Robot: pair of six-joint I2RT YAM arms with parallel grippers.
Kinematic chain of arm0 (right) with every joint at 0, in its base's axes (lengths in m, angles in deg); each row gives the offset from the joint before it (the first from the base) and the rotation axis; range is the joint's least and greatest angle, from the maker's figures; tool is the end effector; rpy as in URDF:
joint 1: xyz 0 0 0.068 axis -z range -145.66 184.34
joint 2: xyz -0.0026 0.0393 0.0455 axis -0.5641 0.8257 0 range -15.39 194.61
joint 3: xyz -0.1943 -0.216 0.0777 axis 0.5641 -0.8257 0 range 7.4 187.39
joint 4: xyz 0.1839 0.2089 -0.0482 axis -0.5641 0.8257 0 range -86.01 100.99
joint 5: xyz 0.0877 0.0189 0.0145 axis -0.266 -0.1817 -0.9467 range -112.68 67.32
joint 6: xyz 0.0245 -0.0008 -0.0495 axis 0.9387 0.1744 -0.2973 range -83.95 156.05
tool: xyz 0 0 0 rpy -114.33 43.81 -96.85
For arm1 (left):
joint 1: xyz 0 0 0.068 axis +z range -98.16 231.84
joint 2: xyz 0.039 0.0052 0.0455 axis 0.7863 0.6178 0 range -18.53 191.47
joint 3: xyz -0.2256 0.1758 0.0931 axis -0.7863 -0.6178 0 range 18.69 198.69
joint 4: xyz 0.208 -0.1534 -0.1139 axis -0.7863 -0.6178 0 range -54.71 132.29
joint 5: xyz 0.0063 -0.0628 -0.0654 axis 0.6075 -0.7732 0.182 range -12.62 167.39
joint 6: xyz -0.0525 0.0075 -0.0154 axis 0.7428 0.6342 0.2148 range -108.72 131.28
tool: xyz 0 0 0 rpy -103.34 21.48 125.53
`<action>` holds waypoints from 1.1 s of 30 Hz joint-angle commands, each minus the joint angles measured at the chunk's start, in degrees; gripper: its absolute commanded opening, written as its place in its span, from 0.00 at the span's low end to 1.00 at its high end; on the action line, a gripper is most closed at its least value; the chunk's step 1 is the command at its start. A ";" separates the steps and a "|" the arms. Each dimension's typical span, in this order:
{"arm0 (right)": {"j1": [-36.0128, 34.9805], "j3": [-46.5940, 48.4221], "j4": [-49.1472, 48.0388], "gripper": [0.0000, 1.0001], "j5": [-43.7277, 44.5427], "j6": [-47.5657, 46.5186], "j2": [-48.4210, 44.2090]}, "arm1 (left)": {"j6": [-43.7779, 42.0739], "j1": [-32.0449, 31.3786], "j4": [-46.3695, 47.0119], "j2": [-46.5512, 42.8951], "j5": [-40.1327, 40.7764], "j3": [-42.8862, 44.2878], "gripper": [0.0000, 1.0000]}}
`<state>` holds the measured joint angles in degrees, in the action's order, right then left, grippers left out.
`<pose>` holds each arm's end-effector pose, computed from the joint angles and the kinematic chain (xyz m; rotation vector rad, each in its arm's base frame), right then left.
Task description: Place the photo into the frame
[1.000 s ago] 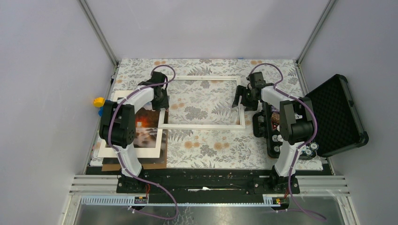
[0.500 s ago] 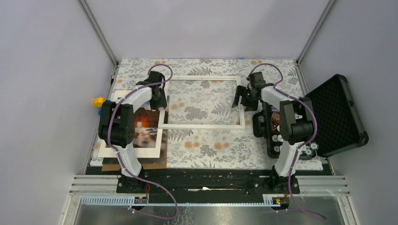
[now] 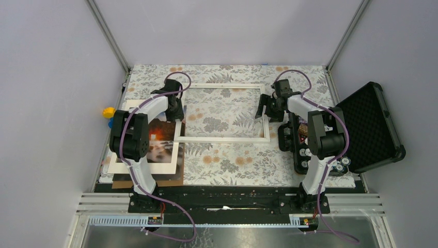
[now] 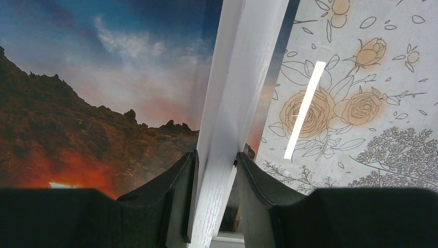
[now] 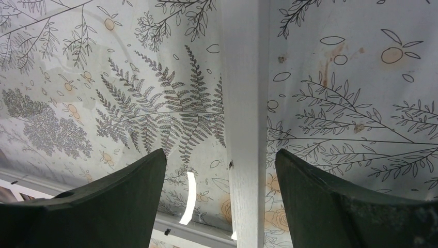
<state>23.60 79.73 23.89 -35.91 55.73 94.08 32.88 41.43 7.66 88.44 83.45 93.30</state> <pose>0.4180 0.0881 0.1833 0.1137 2.6019 0.4935 0.4009 -0.0696 0.1987 -0.2951 2.7111 -0.0142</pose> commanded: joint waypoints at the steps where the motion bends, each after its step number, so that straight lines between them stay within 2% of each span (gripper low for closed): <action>1: 0.29 0.07 -0.91 0.85 -1.49 -0.81 0.09 | -1.10 0.15 0.48 -0.26 1.38 1.89 0.37; 8: 0.32 0.00 -0.92 0.85 -1.59 -0.87 0.24 | -0.86 0.22 0.76 0.12 0.84 2.32 0.18; 12: 0.29 0.09 -1.00 0.85 -1.70 -0.87 0.50 | -0.91 0.22 1.24 -0.79 0.64 1.74 0.00; 16: 0.33 0.16 -1.00 0.85 -1.79 -0.78 0.72 | -1.33 0.35 1.98 -1.49 -0.37 0.80 0.00; 19: 0.28 0.17 -1.00 0.86 -1.88 -0.76 0.77 | -1.08 1.60 4.89 -2.94 -5.37 -1.35 0.00; 22: 0.34 0.05 -0.92 0.86 -1.88 -0.86 0.73 | -0.63 4.13 6.99 -3.75 -13.69 -3.14 0.00; 27: 0.29 0.23 -0.92 0.86 -1.96 -0.74 0.83 | -2.01 5.48 7.90 -3.99 -16.73 -4.48 0.00; 29: 0.31 0.43 -0.89 0.86 -2.21 -0.65 0.99 | -2.14 5.26 8.22 -4.21 -16.10 -5.18 0.00; 33: 0.31 0.50 -0.87 0.87 -2.37 -0.58 1.09 | -3.66 3.13 6.69 -5.49 -8.20 -4.90 0.00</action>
<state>23.60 79.73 23.80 -37.27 55.75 94.43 30.70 46.26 13.60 85.95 70.90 88.69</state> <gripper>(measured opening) 0.862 0.279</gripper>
